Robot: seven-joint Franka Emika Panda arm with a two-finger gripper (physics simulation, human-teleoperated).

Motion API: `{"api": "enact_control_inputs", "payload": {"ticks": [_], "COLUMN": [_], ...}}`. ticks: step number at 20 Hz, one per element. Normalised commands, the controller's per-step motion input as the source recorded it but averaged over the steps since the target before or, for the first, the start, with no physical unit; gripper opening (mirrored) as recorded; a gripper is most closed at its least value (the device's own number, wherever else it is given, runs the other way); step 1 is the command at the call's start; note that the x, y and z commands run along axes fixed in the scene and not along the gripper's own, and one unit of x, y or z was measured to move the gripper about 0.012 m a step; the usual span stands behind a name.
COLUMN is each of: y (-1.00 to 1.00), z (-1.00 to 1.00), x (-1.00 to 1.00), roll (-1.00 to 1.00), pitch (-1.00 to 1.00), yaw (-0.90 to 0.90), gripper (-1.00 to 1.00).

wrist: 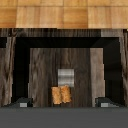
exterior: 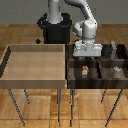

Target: Place the loaf of bread into the appropriate compartment.

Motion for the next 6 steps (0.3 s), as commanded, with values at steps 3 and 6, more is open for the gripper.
{"api": "enact_control_inputs", "payload": {"ticks": [3, 6], "y": [0.0, 0.0], "z": [0.0, 0.0], "x": [0.0, 0.0], "roll": [0.0, 0.0], "pitch": [0.0, 0.0], "yaw": [0.0, 0.0], "gripper": [1.0, 1.0]}}
